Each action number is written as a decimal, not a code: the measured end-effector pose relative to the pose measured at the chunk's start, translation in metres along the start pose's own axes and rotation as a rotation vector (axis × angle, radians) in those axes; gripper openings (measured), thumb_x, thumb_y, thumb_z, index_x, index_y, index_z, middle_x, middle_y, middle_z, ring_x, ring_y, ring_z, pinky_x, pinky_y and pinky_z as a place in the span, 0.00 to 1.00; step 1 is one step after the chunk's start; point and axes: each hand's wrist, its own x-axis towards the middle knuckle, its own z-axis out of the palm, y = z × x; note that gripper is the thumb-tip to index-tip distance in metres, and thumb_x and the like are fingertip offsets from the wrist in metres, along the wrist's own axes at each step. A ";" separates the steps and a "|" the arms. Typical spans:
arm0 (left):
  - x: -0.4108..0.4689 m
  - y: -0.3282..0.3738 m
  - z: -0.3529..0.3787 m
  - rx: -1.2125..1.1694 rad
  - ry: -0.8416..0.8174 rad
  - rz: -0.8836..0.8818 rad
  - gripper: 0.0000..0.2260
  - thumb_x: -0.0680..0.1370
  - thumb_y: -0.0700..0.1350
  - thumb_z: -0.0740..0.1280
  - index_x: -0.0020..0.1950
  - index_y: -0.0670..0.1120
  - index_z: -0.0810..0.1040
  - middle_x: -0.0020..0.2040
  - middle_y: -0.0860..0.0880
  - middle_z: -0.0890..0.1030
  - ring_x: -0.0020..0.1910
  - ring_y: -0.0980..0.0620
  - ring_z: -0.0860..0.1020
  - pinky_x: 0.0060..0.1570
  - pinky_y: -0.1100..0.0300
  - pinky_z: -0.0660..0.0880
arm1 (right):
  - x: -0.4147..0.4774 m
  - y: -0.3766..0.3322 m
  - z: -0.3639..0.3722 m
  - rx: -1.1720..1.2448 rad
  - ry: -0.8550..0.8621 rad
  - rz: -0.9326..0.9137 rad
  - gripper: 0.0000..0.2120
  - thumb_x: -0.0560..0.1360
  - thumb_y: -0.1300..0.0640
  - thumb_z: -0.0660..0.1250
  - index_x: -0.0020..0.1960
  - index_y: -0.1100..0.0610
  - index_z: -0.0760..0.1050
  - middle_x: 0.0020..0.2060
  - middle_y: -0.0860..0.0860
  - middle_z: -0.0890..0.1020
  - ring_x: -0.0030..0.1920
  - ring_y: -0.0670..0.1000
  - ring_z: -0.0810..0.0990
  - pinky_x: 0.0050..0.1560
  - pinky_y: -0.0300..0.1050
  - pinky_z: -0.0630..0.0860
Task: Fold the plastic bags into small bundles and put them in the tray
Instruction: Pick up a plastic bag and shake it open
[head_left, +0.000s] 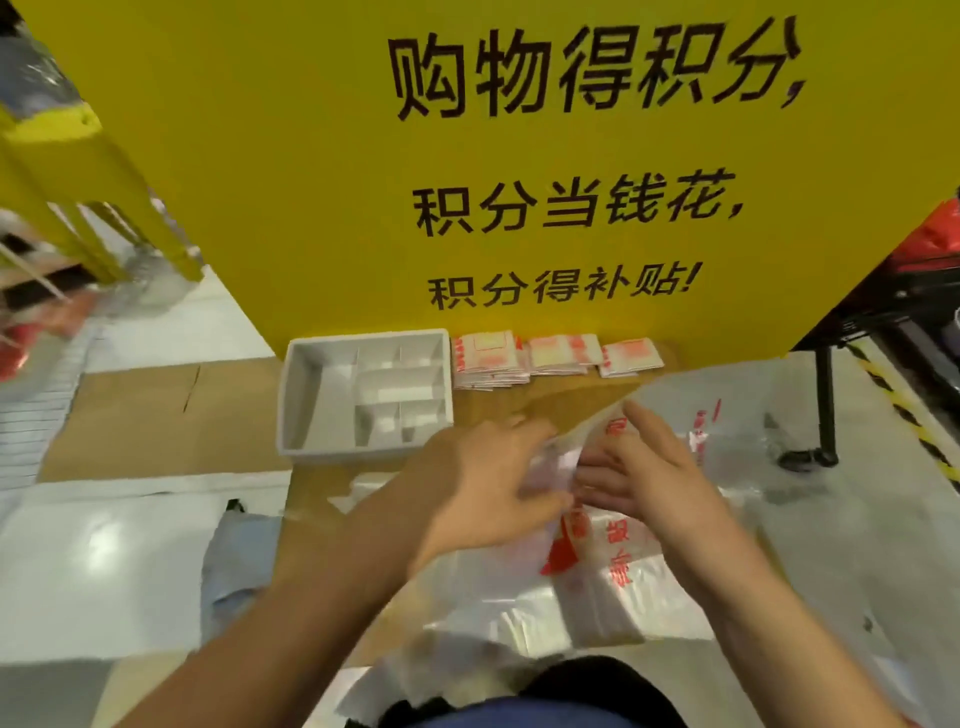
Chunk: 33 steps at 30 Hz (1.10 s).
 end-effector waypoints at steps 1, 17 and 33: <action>0.001 0.006 0.002 -0.065 -0.004 -0.029 0.30 0.71 0.66 0.69 0.68 0.54 0.71 0.61 0.55 0.77 0.56 0.56 0.76 0.49 0.67 0.72 | 0.003 0.001 -0.004 0.009 -0.031 -0.003 0.28 0.82 0.63 0.56 0.79 0.48 0.55 0.41 0.53 0.87 0.42 0.52 0.87 0.39 0.40 0.83; -0.028 -0.024 -0.008 -0.209 0.127 -0.160 0.17 0.77 0.37 0.61 0.63 0.50 0.76 0.48 0.51 0.80 0.38 0.57 0.76 0.41 0.62 0.73 | 0.020 -0.013 -0.017 -1.274 -0.011 -1.002 0.32 0.74 0.51 0.72 0.76 0.48 0.67 0.73 0.47 0.70 0.74 0.53 0.66 0.73 0.52 0.60; -0.036 -0.075 -0.024 -0.012 -0.236 -0.285 0.11 0.81 0.45 0.63 0.64 0.50 0.72 0.59 0.47 0.76 0.55 0.48 0.74 0.52 0.58 0.69 | 0.056 -0.061 -0.019 -1.419 -0.702 -0.401 0.07 0.80 0.49 0.66 0.48 0.36 0.74 0.42 0.34 0.79 0.45 0.32 0.76 0.46 0.31 0.71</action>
